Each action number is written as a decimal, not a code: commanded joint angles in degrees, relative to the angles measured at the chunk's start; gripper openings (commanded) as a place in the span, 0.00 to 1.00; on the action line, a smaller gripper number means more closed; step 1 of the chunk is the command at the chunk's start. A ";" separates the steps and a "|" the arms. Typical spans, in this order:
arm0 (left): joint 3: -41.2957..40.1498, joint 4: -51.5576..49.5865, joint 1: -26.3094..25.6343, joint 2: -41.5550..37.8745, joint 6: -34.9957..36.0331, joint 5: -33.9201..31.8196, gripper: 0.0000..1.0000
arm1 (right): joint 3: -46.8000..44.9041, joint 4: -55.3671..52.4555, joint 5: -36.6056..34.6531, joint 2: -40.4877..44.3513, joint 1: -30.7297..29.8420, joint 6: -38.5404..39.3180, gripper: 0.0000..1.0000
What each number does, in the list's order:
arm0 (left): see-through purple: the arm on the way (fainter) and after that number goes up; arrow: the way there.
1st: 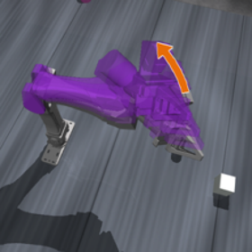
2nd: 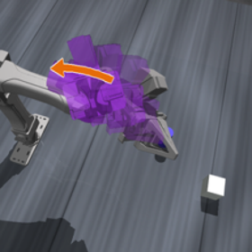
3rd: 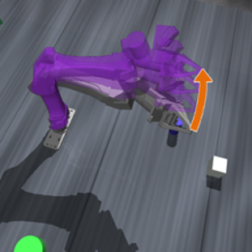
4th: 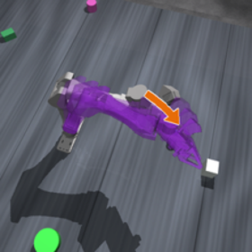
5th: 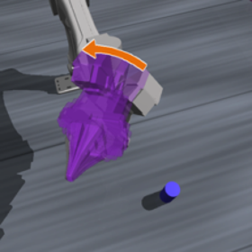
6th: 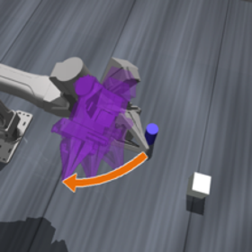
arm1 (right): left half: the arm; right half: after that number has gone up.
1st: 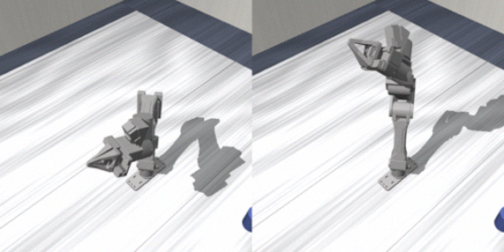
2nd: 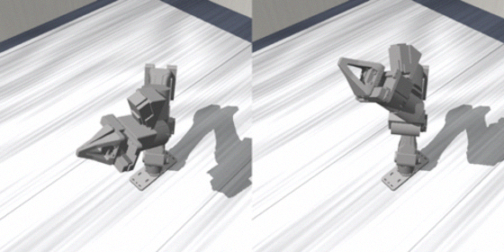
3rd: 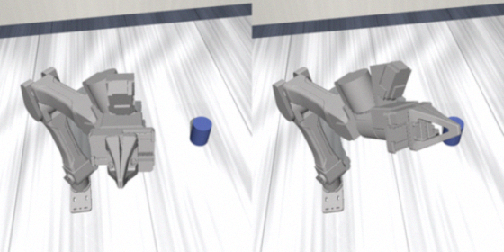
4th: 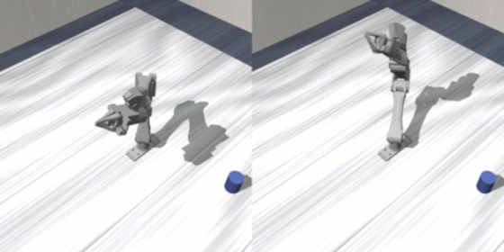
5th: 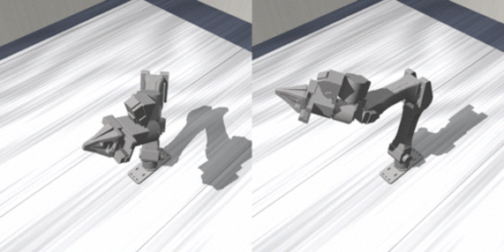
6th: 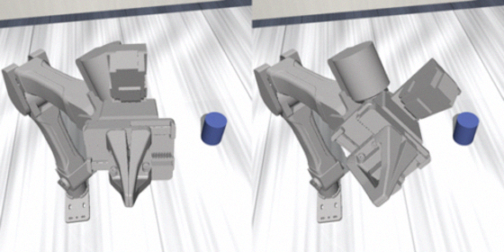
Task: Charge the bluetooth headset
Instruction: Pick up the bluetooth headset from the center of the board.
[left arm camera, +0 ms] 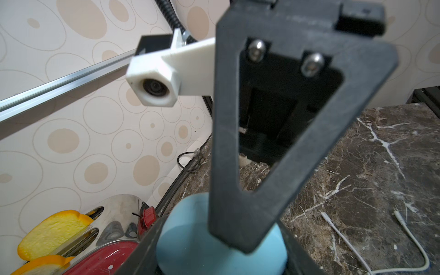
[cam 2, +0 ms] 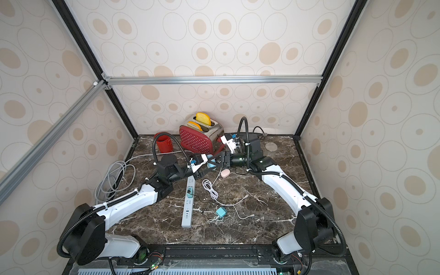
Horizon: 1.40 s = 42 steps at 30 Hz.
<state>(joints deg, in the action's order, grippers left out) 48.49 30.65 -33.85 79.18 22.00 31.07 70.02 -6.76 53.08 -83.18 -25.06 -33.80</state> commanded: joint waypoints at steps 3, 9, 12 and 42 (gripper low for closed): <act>2.72 -2.86 0.03 2.01 1.73 1.10 0.60 | 2.60 -8.06 -4.09 1.11 -0.22 6.11 0.57; 4.01 -3.98 0.05 2.98 1.75 1.62 0.60 | 5.50 -13.95 -8.50 -0.38 -1.02 8.45 0.53; 4.98 -5.80 0.01 3.60 2.55 2.09 0.60 | 7.26 -17.20 -10.75 -1.21 -2.11 10.53 0.54; -2.44 7.20 5.37 -1.23 -28.88 -0.64 0.83 | 3.47 -5.08 3.02 -3.00 2.98 3.16 0.27</act>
<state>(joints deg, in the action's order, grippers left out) 46.61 32.67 -29.82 80.66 3.49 30.92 74.04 -16.84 49.67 -87.92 -22.48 -28.93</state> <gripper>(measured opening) 0.836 0.296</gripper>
